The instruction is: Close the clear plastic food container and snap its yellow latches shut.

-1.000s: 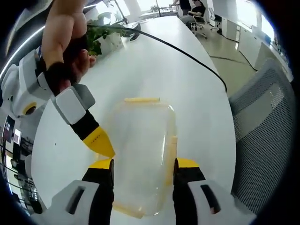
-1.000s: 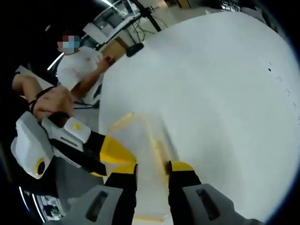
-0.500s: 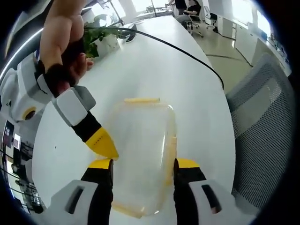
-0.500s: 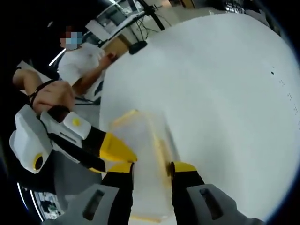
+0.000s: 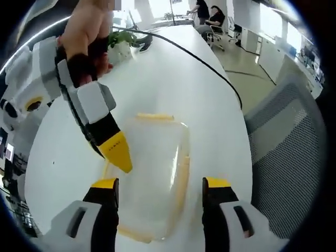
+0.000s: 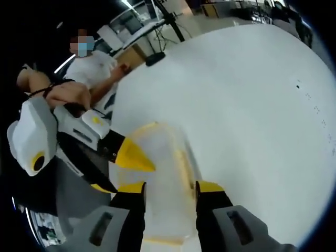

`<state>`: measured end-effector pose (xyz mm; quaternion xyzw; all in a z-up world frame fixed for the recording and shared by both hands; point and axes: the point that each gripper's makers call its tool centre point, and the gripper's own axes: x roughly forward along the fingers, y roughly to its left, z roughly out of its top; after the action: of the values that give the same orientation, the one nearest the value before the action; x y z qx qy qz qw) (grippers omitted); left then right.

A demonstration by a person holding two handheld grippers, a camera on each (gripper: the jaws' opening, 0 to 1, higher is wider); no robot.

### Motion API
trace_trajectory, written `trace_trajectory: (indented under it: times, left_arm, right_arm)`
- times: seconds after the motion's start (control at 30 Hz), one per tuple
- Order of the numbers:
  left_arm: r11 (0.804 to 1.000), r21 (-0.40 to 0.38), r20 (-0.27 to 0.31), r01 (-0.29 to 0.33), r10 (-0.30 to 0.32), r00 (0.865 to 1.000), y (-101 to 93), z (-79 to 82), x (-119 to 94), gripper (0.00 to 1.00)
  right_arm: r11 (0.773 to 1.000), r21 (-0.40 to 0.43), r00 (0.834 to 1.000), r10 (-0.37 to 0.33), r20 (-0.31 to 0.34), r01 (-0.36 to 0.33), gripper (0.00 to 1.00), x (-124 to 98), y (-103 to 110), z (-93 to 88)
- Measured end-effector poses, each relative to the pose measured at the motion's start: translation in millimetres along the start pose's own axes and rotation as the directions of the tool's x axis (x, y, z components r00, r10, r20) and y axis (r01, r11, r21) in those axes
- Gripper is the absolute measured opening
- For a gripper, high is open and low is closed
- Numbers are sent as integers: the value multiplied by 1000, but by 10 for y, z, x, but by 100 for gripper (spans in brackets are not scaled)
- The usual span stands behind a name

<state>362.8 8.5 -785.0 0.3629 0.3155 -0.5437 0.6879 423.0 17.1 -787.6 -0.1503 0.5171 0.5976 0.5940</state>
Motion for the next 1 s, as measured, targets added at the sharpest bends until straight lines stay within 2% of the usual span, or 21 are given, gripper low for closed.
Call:
trace_trajectory:
  times: [0.17,0.37,0.47,0.6,0.77,1.0]
  left_arm:
    - [996,-70,-4,63,-63,998,12,-16,-14,69]
    - [995,-71,-25,73,-75,997,137,-26,-87,69]
    - [987,-122,-32,101,-105,994,159,-37,-93,72]
    - [984,-138,-44,114,-121,992,193,-68,-86,71]
    - [984,-118,-89,134,-144,986,199,-160,-72,72]
    - [986,-60,-128,157,-164,978,222,-189,-92,72]
  right_arm:
    - [1000,-15,1000,-14,12,14,41,-11,27,-17]
    - [996,-86,1000,-31,-6,30,46,-40,124,-31]
    - [994,-103,999,-42,-7,41,49,-49,155,-35]
    - [990,-127,997,-63,-37,58,53,-44,151,-122]
    - [985,-152,996,-84,-42,76,57,-57,162,-180]
    - [971,-211,990,-125,-67,108,70,-62,181,-281]
